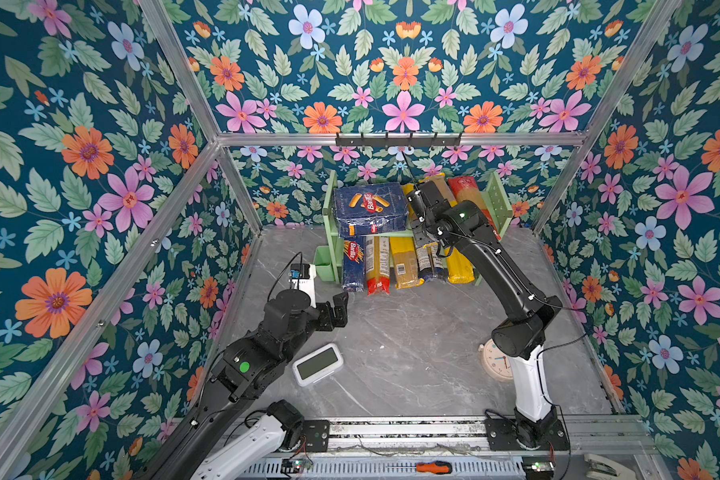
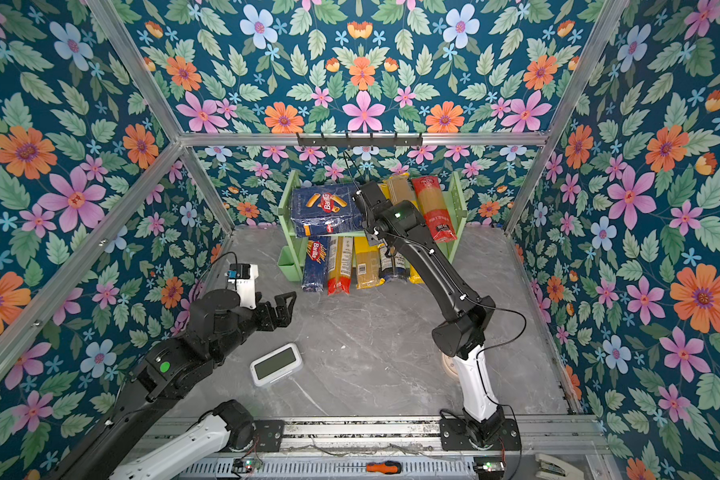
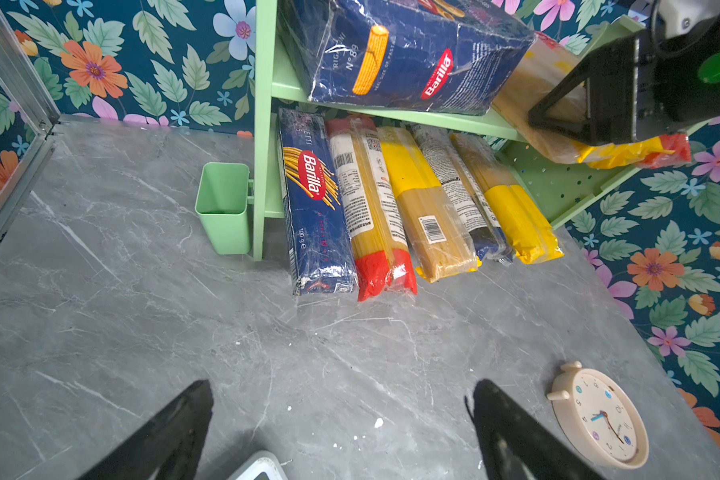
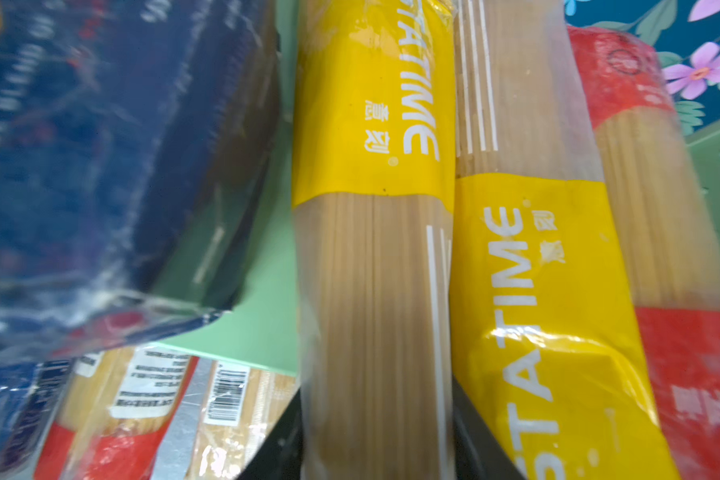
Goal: Place and organize the pasta boxes and bags onto the shelf
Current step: 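Open the right gripper and withdraw it from the top tier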
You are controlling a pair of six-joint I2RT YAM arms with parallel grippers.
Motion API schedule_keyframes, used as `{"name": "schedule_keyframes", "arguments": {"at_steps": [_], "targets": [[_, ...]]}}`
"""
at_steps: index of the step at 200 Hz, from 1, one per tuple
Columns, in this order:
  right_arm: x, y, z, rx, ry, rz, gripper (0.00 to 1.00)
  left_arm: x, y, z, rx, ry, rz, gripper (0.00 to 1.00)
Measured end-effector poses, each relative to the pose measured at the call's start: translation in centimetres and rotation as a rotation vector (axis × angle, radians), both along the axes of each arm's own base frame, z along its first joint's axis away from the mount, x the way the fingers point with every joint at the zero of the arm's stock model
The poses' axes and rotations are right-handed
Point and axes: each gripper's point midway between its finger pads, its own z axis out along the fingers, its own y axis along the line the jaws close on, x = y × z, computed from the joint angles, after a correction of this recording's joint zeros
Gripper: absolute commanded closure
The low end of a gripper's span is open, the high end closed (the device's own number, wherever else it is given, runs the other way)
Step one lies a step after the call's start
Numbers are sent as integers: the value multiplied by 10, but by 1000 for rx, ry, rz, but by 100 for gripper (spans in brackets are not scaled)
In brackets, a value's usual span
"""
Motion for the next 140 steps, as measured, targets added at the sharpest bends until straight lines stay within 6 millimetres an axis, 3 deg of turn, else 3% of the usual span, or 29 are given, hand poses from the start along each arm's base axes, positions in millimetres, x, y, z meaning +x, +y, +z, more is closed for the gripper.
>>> {"name": "schedule_keyframes", "arguments": {"at_steps": [71,140], "targets": [[-1,6,-1,38,13,7,36,-5,4,1,-3,-4,2,0],[-4,26,20,163,-12,70,16,-6,7,2,-5,-11,8,0]]}}
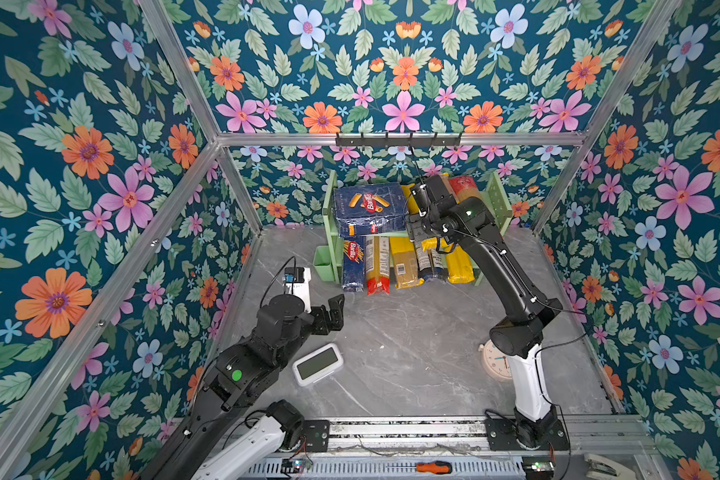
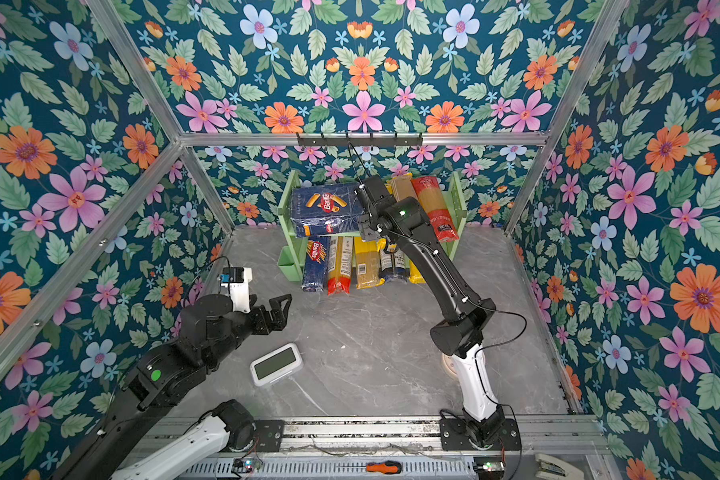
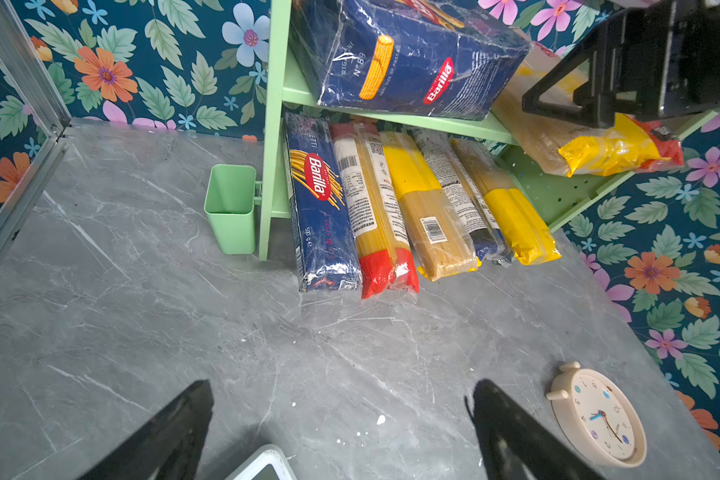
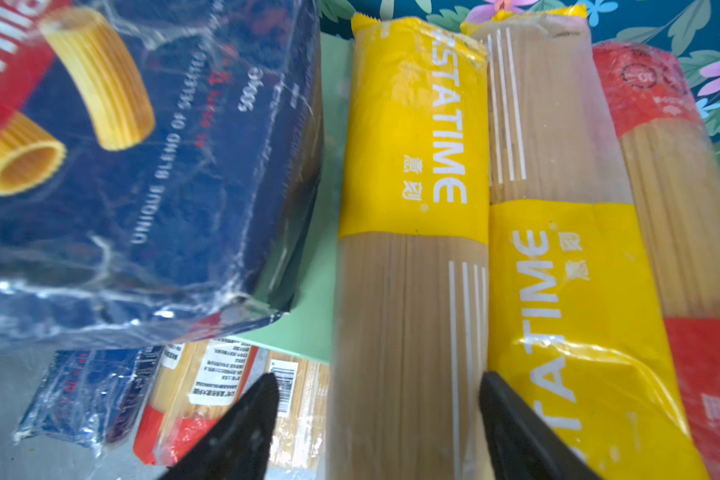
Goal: Place and organize the pasta boxes and bags onto the shelf
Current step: 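Open the right gripper and withdraw it from the top tier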
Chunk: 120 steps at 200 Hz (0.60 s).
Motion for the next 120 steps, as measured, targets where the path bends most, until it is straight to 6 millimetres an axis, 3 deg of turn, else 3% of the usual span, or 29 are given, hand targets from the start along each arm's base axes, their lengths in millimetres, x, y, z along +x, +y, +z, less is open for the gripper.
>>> {"name": "schedule_keyframes", "arguments": {"at_steps": [29,56,79,120], "targets": [[-8,-3,13,23,-14,9,6,-1,1,1,-3,-5,3,0],[-27,-13,32,60,-28,17,1,-2,2,3,-5,-10,5,0],[-55,-29,39,80,-24,31,1,-1,3,3,0,-9,9,0],[-116,-66,27,127,-16,43,1,1,3,-7,31,1,8,0]]}}
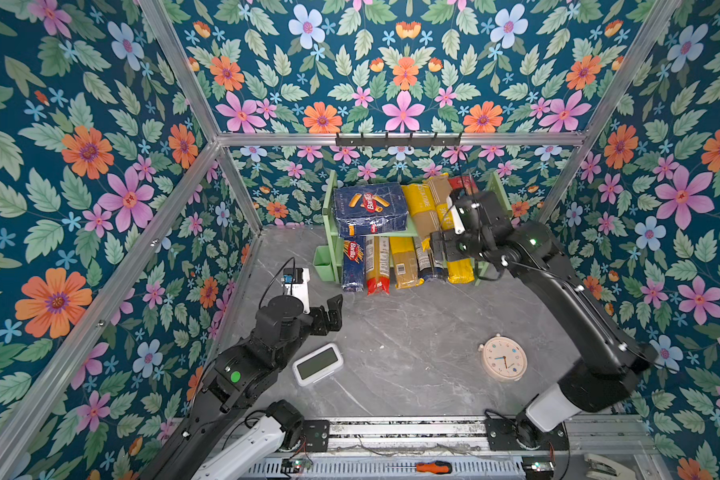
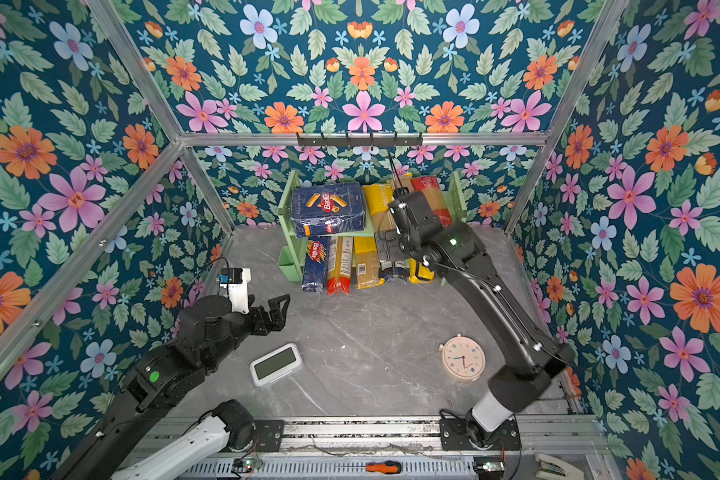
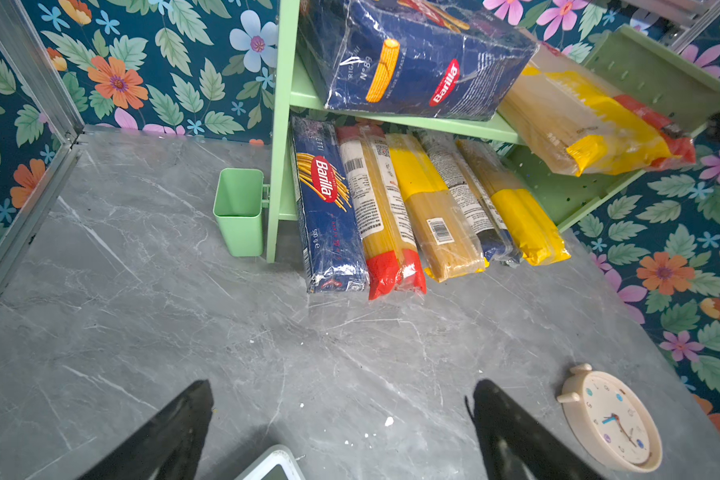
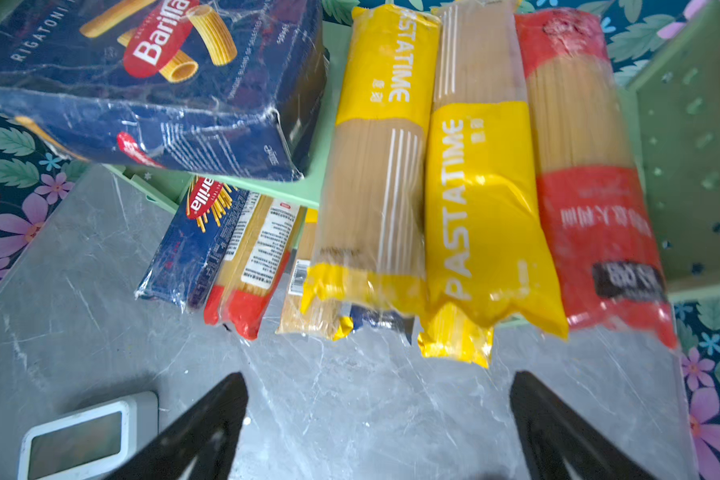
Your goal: Place and organize the pasta boxes and bags onto the shelf
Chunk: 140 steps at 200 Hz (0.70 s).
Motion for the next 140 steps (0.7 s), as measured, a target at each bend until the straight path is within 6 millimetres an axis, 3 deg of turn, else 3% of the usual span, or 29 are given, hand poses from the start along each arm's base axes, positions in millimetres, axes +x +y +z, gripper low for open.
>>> {"name": "schedule_keyframes", "arguments": {"at_steps": [90,140], "targets": [[-86,-68,-97,8,116,-101,1,11,-2,-36,17,7,32,0],[-111,-84,-146,39,160,-143,1,20,12,-69,14,17,160,0]]}}
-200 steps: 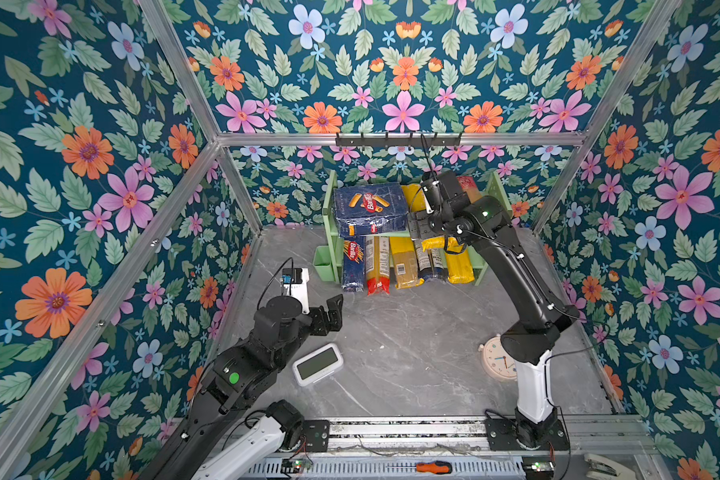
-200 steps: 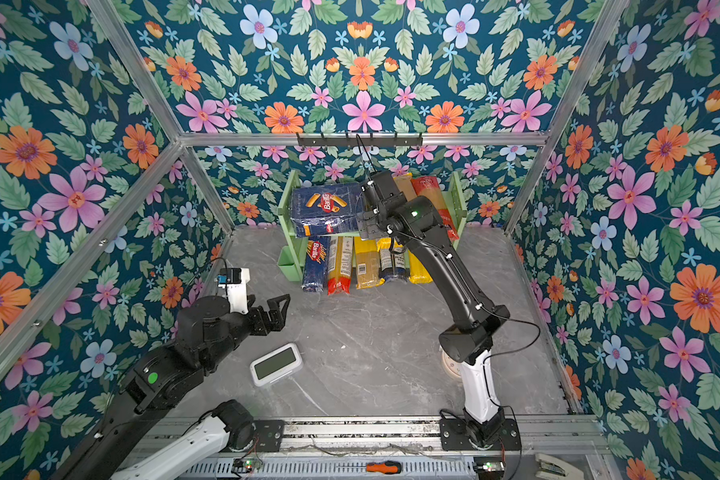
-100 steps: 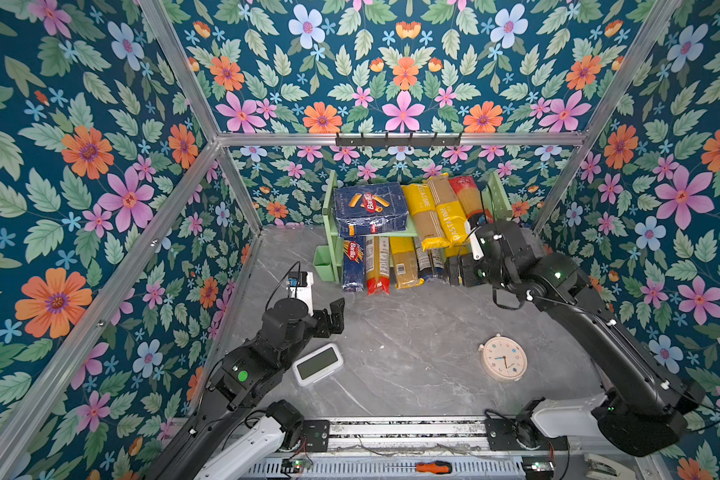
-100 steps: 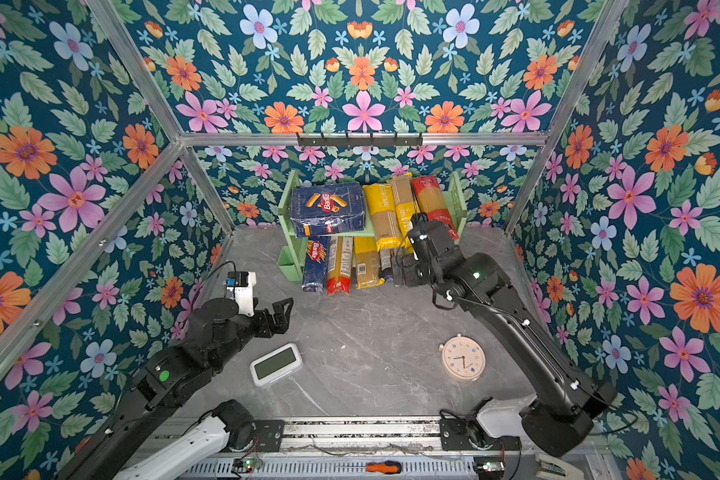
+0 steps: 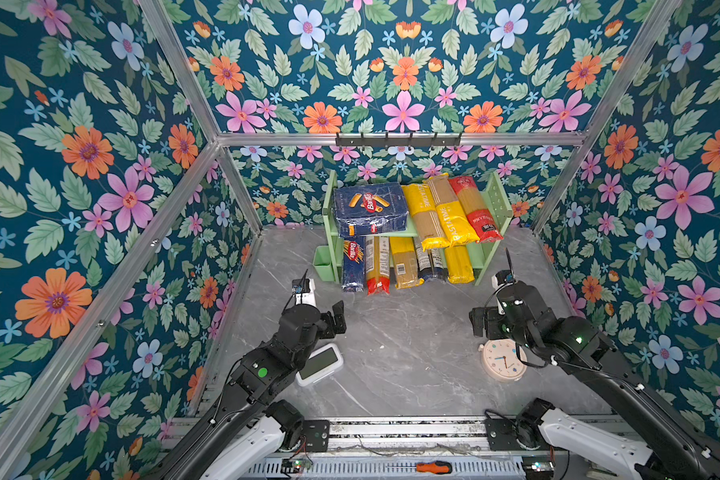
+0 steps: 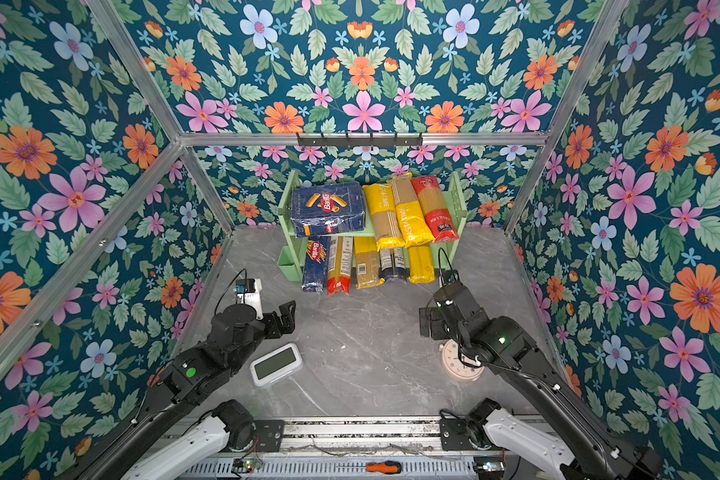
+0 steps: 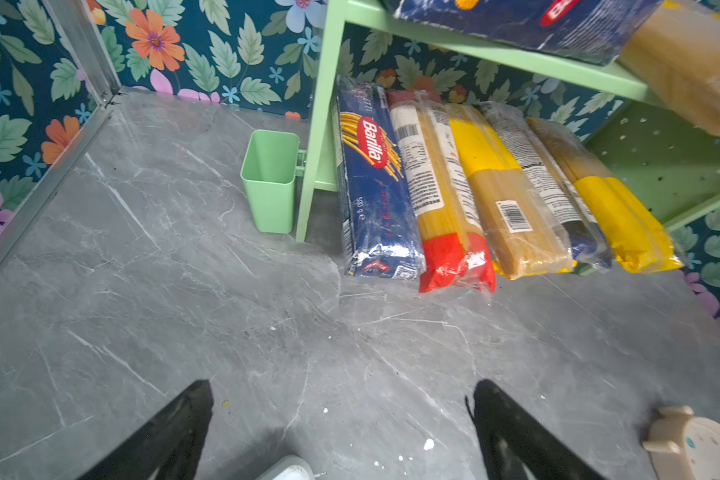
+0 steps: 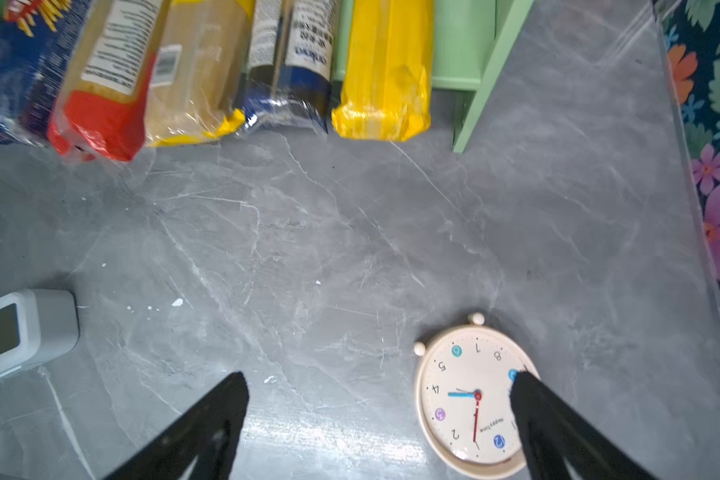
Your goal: Place and organize the pasta boxes and bags onto the shelf
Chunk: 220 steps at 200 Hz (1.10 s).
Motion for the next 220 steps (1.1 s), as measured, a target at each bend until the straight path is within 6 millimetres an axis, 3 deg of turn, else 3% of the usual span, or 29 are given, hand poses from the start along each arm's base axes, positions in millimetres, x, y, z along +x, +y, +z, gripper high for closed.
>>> {"name": "schedule_keyframes", "arguments": {"at_steps": [52,81,129,154,190,220], "targets": [[-6,-16,-32,-27,11,-68,1,10,7,-23,1,-9,86,0],[-1,-26,-39,-52,-13,-139,1,19,6,-42,41,13,114,0],[7,-58,-62,-91,-22,-297,1,34,6,-69,140,20,150,0],[11,-77,-70,-81,-51,-375,1,45,6,-63,210,-47,154,0],[23,-88,-81,-118,-168,-364,1,62,11,-45,318,-172,160,0],[38,-105,-80,-110,-237,-412,1,78,31,-31,379,-230,208,0]]}}
